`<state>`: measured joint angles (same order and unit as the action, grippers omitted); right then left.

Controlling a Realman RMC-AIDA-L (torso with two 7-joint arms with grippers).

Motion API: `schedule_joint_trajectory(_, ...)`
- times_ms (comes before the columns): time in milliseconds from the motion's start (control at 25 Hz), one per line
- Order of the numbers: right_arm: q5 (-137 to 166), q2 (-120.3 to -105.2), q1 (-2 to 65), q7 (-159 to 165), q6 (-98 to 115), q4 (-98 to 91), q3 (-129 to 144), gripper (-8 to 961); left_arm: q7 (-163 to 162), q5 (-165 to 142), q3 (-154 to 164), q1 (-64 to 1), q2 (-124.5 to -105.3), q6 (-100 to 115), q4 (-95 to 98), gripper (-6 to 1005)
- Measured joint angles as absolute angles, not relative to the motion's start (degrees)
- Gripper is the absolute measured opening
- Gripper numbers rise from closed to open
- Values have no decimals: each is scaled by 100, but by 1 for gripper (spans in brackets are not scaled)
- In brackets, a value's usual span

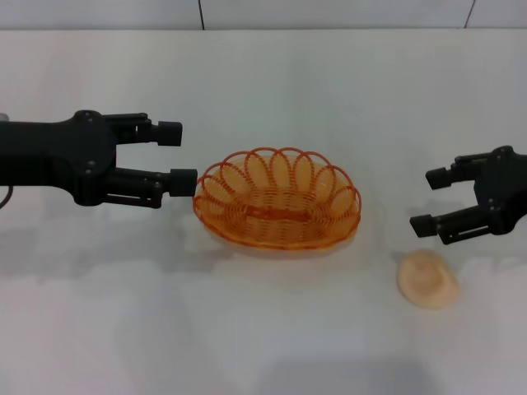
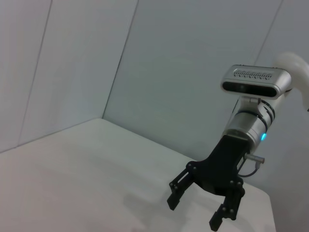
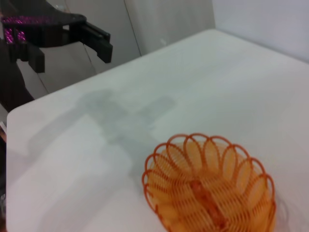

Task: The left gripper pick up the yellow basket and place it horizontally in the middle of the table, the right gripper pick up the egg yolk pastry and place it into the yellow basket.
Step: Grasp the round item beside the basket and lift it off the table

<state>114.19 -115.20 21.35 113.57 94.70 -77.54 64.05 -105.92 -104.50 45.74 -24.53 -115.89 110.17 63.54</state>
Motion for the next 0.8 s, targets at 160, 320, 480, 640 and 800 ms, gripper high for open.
schedule_joint_trajectory(160, 11640, -11518, 2147, 11699, 9575, -7938, 6551, 705, -10570, -10462, 4594, -2414, -11598, 11007, 6335, 885)
schedule_joint_trajectory(320, 12061, -11527, 2200, 12071, 9641, -8123, 6770, 701, -10597, -10521, 4648, -2441, -11601, 11011, 6339, 885)
schedule_joint_trajectory(480, 12408, -11533, 2266, 12327, 9619, -8173, 6947, 698, -10607, -10533, 4649, -2472, -11601, 10982, 6340, 886)
schedule_joint_trajectory(640, 12507, -11533, 2302, 12416, 9595, -8131, 7038, 695, -10607, -10537, 4649, -2521, -11601, 10966, 6340, 886)
schedule_joint_trajectory(800, 12568, -11547, 2283, 12481, 9537, -8110, 7166, 692, -10596, -10541, 4650, -2536, -11602, 10964, 6341, 886)
